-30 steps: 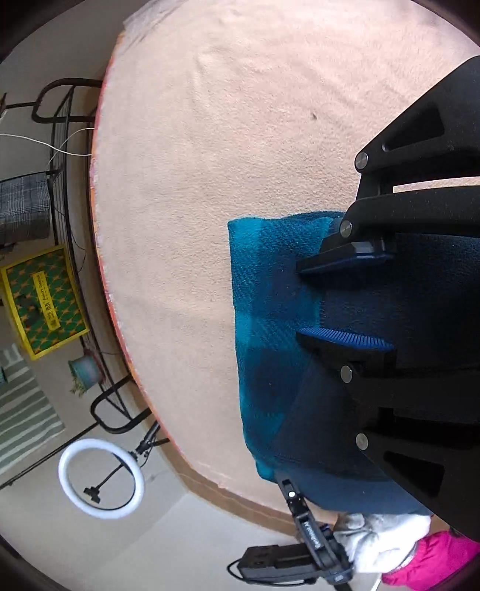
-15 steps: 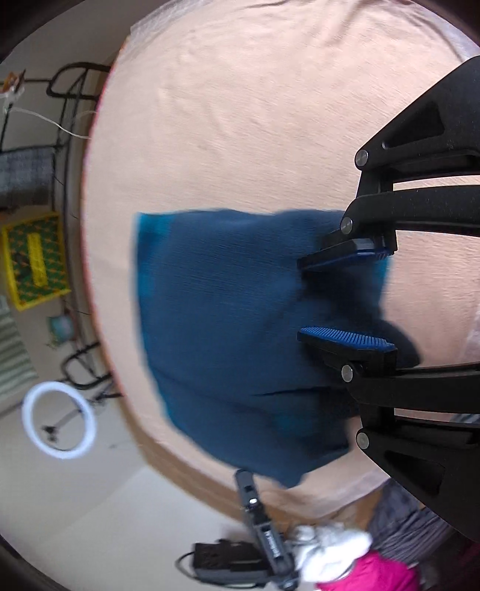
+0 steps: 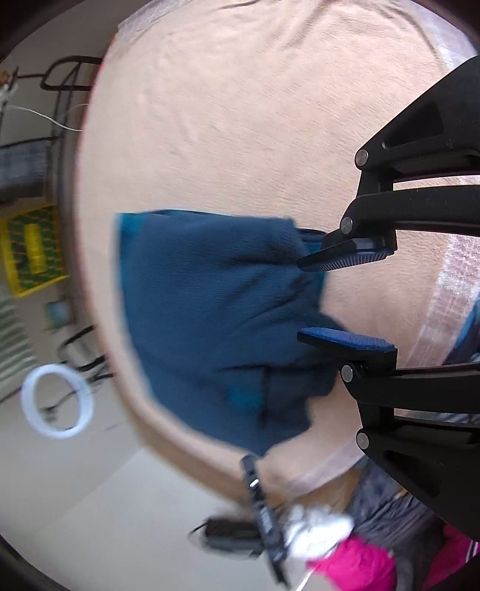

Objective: Fold large clothes
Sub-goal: 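Grasp the end of the folded jacket bundle with both grippers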

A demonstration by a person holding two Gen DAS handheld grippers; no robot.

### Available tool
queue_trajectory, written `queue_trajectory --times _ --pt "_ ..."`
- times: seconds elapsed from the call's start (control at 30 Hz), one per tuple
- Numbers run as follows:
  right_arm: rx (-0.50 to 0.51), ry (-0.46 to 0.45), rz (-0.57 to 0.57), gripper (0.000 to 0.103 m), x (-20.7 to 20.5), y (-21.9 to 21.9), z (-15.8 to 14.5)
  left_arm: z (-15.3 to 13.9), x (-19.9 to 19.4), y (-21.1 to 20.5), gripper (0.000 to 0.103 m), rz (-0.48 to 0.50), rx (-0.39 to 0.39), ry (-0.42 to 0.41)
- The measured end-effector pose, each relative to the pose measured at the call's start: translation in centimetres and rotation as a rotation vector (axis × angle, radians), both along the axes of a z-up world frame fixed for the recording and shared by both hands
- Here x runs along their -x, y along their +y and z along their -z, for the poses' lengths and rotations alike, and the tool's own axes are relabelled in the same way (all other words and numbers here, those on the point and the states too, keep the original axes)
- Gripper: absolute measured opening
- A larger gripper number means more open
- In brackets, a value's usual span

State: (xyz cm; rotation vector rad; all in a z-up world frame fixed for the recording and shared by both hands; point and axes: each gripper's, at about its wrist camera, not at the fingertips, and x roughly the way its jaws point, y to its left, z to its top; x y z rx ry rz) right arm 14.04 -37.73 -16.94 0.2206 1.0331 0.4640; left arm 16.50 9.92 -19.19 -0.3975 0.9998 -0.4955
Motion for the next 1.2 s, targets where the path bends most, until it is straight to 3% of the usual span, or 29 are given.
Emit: queue_trajectory --times 0.03,0.07,0.1,0.17,0.37,0.73,0.97,1.0,1.07,1.2 --pt "-0.020 -0.037 0.036 0.059 -0.1 -1.0 -0.6 0.2 -0.8 0.9 0.072 -0.034 0.056 0.023" --pt "-0.026 -0.077 0.089 0.075 -0.3 -2.0 -0.9 0.5 -1.5 1.6 0.072 -0.063 0.119 0.056" --pt "-0.031 -0.111 0.149 0.078 -0.6 -3.0 -1.1 1.0 -2.2 2.1 0.072 -0.084 0.182 0.094" --pt "-0.061 -0.093 0.196 0.078 -1.7 -4.1 -0.4 2.4 -3.5 2.8 0.072 -0.121 0.297 0.173" --pt "-0.161 0.031 0.217 0.078 -5.1 -5.2 3.0 5.8 -6.1 2.3 0.072 -0.147 0.425 0.300" --pt "-0.273 0.178 0.194 0.077 -8.1 -4.8 7.5 8.4 -8.5 0.3 0.072 -0.129 0.420 0.354" --pt "-0.309 0.181 0.169 0.075 -8.8 -3.9 8.1 8.5 -9.1 -0.3 0.068 -0.107 0.411 0.328" --pt "-0.311 0.178 0.168 0.073 -8.7 -3.8 8.0 8.4 -9.3 -0.6 0.065 -0.099 0.396 0.321" --pt "-0.301 0.183 0.158 0.050 -8.9 -3.1 8.2 8.2 -9.4 -1.1 0.057 -0.099 0.368 0.313" --pt "-0.252 0.189 0.144 0.040 -8.6 -1.4 8.0 7.2 -9.2 -2.2 0.048 -0.094 0.282 0.269"
